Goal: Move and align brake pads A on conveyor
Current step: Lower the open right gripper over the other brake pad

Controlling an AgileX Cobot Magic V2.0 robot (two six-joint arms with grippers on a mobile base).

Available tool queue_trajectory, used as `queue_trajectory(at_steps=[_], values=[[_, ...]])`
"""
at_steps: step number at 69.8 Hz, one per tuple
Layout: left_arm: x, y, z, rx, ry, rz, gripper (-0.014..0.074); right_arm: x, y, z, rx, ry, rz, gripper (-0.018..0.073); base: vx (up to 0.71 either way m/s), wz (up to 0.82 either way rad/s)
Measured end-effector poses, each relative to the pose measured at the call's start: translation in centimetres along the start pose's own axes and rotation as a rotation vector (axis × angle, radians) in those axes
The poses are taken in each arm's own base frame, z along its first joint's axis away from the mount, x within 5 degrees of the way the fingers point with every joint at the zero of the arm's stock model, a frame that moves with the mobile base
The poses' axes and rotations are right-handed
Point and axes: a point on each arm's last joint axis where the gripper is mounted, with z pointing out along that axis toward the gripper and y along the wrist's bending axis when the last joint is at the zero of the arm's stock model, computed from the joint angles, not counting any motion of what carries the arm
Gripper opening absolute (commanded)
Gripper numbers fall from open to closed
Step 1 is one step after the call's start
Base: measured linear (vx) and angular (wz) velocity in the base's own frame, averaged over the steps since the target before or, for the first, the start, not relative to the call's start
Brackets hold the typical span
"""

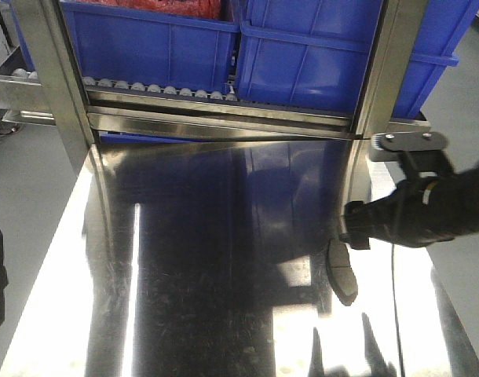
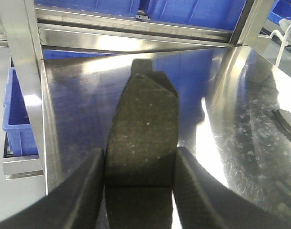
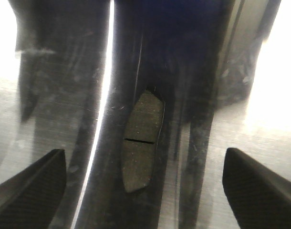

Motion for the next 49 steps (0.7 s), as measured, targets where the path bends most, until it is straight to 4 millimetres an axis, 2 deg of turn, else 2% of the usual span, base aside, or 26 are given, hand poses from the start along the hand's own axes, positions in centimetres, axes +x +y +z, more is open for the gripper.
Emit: queue_trajectory(at_steps=[8,22,33,49], values=[[0.0,0.0,0.0,0.0,0.0,0.0,0.0057,-1.4,0.1,2.8,0.009,0.103,0.012,0.0603,0.0,0.0],[0.0,0.0,0.0,0.0,0.0,0.0,0.0057,-2.3,0.1,7.1,0.023,0.224,0.018,0.0589,0.0,0.0],[0.0,0.0,0.0,0.0,0.0,0.0,0.0057,-2.2,0.2,9.1,0.019,0.27,0.032,0.0589,0.0,0.0],[0.0,0.0,0.0,0.0,0.0,0.0,0.0057,-1.2,1.5,11.0,0.012,0.331,-0.004,0.0589,0.0,0.0]])
